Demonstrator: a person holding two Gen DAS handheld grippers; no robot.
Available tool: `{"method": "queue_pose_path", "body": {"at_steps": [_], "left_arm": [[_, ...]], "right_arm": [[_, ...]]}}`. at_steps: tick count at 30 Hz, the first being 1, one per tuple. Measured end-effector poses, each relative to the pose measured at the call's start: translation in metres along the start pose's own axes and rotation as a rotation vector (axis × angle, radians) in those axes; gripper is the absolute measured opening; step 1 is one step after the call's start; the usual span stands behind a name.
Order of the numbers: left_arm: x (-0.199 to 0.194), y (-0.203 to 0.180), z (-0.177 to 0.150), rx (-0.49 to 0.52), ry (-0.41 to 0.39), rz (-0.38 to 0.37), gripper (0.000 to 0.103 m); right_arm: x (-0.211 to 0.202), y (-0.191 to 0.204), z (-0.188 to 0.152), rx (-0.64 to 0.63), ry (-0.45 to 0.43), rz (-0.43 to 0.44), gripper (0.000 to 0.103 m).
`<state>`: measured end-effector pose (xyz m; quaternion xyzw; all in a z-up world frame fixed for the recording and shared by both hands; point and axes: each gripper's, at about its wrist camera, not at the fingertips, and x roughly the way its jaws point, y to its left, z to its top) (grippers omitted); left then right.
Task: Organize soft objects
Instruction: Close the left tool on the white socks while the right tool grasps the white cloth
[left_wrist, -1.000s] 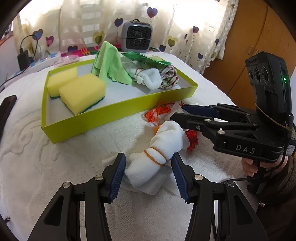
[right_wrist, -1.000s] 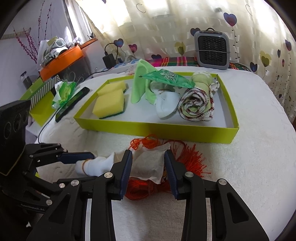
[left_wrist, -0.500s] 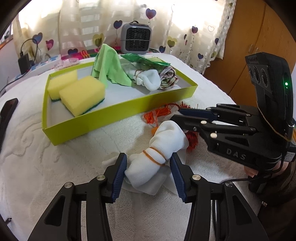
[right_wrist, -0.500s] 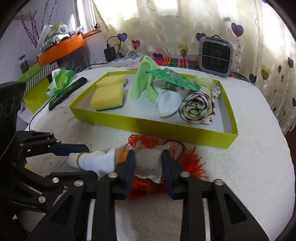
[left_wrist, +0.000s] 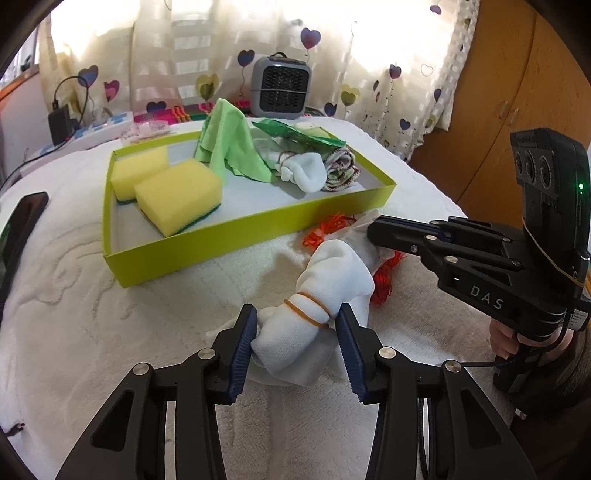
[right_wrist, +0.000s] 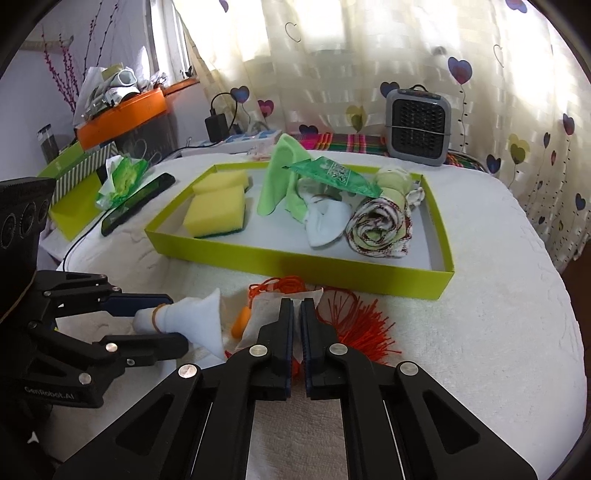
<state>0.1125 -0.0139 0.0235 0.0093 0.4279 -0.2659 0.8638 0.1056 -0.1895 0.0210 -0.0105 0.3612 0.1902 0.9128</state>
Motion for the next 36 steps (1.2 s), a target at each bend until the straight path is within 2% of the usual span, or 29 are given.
{"method": "queue_pose_path", "body": {"at_steps": [23,25,36], "left_arm": [[-0.023,0.006,0.006,-0.058,-0.068,0.031,0.042],[-0.024,0.007,0.007,-0.061,-0.071,0.033,0.042],[-0.024,0.008,0.007,-0.069,-0.064,0.029,0.042]], "right_arm": [[-0.03,-0.009,0.005,0.064,-0.103,0.019,0.004],[-0.03,-0.009,0.005,0.063,-0.096,0.033,0.004],[-0.034,-0.018,-0.012,0.044,-0.023,-0.002,0.004]]}}
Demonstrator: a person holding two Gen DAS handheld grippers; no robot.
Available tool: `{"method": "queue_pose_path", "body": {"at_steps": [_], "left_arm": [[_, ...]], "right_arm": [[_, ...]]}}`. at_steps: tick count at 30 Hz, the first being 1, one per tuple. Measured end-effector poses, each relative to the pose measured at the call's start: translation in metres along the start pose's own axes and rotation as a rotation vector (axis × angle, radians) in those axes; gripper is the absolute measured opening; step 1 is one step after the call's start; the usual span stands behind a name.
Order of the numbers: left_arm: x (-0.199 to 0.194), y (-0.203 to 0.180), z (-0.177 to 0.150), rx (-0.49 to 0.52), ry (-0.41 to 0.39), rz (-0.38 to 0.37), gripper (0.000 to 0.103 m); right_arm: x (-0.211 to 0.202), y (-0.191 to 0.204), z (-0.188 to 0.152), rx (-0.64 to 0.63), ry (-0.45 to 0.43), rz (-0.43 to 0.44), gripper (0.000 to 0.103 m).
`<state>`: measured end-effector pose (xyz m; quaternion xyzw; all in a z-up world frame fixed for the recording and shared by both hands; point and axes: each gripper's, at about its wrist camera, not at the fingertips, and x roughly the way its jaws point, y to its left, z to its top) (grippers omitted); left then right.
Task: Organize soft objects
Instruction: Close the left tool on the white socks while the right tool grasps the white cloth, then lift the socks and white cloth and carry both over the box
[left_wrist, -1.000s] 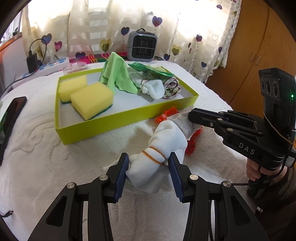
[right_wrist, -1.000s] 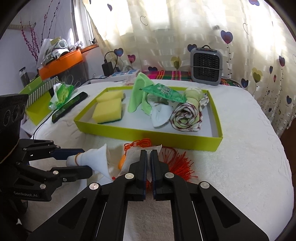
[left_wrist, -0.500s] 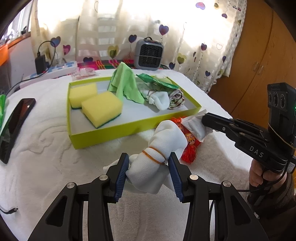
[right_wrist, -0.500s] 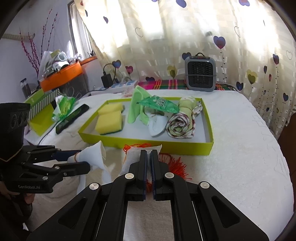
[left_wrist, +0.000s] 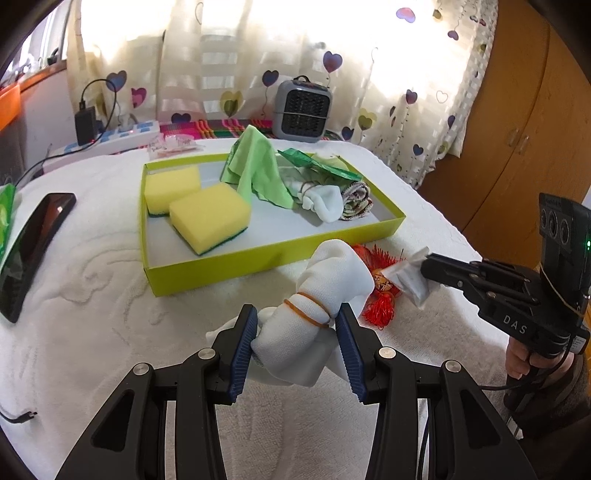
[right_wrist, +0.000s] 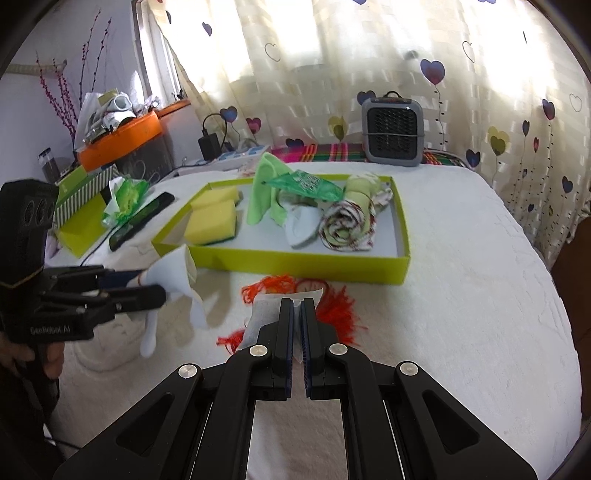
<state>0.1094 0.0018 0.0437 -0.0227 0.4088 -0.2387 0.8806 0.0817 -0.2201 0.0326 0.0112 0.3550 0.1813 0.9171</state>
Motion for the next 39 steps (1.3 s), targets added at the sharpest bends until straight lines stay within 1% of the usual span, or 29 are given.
{"method": "queue_pose_path", "body": {"at_steps": [5,8,12,22,30,39], "left_arm": [[0.0,0.0,0.0,0.0,0.001,0.0,0.042],[0.0,0.0,0.0,0.0,0.0,-0.001,0.042],[0.0,-0.001,0.001,0.001,-0.005,0.002,0.042],[-0.008,-0.002,0.014,0.006,-0.037,0.018,0.042],[-0.013,0.002,0.027,-0.002,-0.066,0.028,0.042],[-0.009,0.006,0.045,0.003,-0.084,0.037,0.042]], "right_arm": [[-0.003,-0.003,-0.007,-0.044,0.033,-0.048,0.004],[-0.008,-0.009,-0.009,-0.027,0.027,-0.059,0.004],[-0.012,-0.012,-0.007,-0.006,0.005,-0.058,0.004],[-0.019,-0.006,0.006,-0.005,-0.052,-0.036,0.004],[-0.017,-0.001,0.02,-0.008,-0.079,-0.026,0.004],[-0.009,0.001,0.035,-0.009,-0.102,-0.029,0.004]]}}
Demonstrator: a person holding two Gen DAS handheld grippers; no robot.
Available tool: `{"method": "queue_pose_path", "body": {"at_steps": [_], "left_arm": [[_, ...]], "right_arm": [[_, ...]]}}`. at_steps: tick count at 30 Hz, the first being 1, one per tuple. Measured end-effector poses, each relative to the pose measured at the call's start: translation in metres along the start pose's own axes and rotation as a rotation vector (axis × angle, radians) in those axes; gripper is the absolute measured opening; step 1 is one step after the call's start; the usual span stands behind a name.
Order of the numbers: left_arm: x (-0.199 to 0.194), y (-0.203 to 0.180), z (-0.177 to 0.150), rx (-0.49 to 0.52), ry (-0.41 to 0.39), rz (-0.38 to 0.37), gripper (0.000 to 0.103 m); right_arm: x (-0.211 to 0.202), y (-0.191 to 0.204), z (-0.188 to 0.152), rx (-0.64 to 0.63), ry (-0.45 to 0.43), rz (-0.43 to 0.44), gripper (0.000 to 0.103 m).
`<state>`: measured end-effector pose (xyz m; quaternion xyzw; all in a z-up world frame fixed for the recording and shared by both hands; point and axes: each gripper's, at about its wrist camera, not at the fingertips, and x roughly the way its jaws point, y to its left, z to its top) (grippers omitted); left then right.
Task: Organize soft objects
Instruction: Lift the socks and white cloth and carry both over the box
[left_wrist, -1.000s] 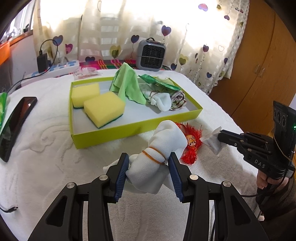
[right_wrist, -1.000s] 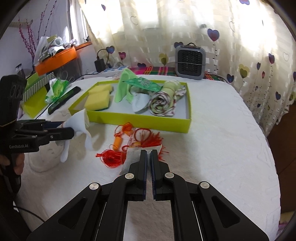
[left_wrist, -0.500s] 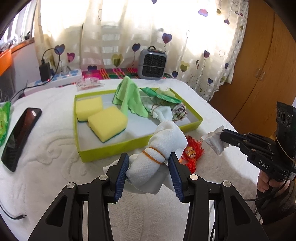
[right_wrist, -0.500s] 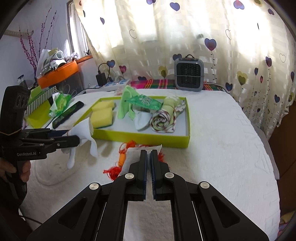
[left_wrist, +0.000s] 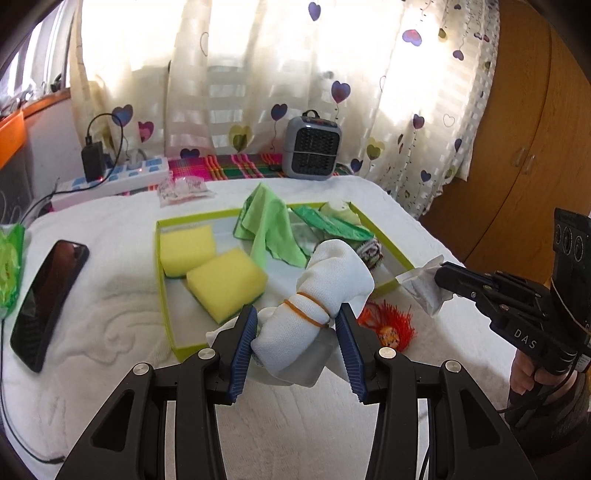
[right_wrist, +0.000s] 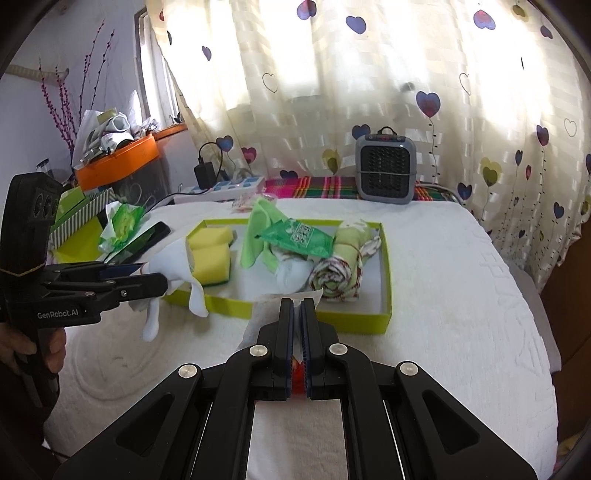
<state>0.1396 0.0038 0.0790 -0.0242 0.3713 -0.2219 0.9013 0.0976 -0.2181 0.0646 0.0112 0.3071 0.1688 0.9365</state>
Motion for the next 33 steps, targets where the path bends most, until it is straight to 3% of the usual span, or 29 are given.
{"method": "queue_pose_path", "body": {"at_steps": [13,33], "left_arm": [[0.016,0.008,0.018,-0.026,-0.009,0.013,0.042],[0.067,0.014,0.031,-0.054,0.063,0.051,0.042]], "right_arm": [[0.02,-0.006,0.019,0.014,-0.019,-0.026,0.004],[0.068,-0.025,0.06,0.053,-0.034,-0.055,0.004]]}}
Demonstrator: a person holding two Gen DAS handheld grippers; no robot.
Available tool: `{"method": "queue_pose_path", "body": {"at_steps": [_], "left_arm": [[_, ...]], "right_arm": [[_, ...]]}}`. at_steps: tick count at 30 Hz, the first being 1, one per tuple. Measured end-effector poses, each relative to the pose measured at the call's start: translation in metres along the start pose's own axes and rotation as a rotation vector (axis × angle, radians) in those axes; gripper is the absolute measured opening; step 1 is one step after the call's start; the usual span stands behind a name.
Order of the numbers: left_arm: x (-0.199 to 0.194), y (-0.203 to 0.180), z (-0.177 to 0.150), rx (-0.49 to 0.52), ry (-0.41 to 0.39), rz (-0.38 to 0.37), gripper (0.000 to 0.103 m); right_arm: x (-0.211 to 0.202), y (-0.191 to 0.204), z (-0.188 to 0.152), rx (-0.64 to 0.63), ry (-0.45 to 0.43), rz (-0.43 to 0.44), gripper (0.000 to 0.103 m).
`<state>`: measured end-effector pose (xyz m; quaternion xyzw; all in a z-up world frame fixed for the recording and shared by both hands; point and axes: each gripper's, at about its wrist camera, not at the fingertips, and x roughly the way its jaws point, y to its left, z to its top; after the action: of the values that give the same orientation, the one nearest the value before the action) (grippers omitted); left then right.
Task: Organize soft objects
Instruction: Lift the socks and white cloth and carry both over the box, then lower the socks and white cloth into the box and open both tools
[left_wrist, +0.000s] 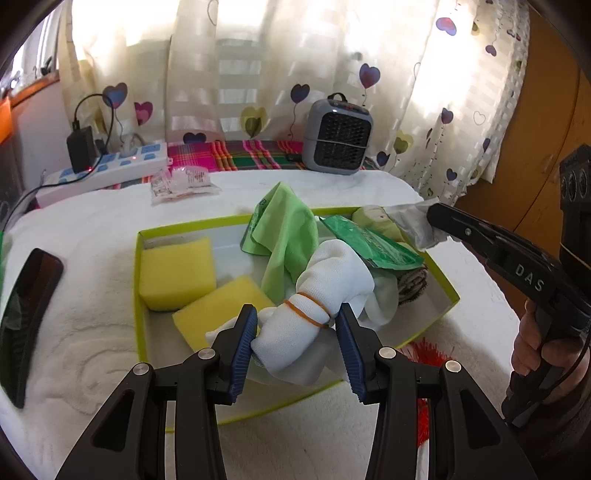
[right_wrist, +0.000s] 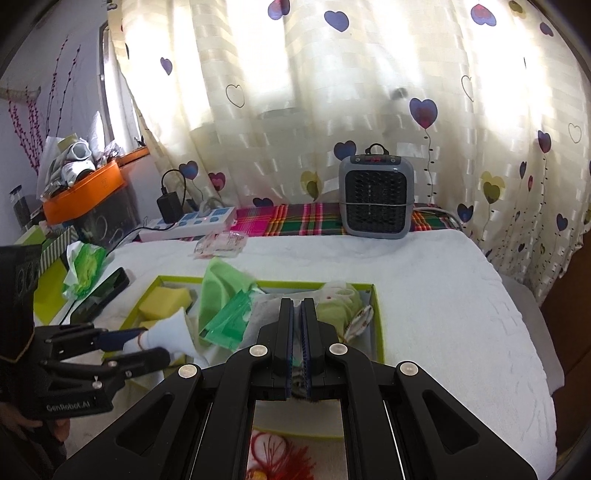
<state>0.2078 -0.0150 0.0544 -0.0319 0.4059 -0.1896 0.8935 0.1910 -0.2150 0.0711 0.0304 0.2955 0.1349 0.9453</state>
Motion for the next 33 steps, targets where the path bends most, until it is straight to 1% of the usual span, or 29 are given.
{"method": "queue_pose_path", "body": {"at_steps": [3,5,9,18,29,33], "left_arm": [[0.005,-0.003,0.002,0.015,0.0,0.02,0.042],[0.009,-0.003,0.003,0.014,0.005,0.019,0.042],[0.014,-0.006,0.006,0.029,0.004,0.046,0.043],[0.024,-0.008,0.009,0.04,0.008,0.065,0.043],[0.024,-0.014,0.007,0.055,0.004,0.085,0.043],[0.023,-0.015,0.007,0.057,0.004,0.082,0.046]], "right_arm": [[0.009,-0.001,0.004,-0.003,0.006,-0.01,0.004],[0.016,-0.003,0.006,-0.004,0.014,-0.015,0.004],[0.032,-0.003,0.008,-0.005,0.043,-0.018,0.004],[0.054,0.0,0.005,-0.025,0.101,-0.02,0.005],[0.058,0.001,0.002,-0.048,0.11,-0.028,0.005],[0.056,0.001,0.001,-0.047,0.109,-0.025,0.007]]}}
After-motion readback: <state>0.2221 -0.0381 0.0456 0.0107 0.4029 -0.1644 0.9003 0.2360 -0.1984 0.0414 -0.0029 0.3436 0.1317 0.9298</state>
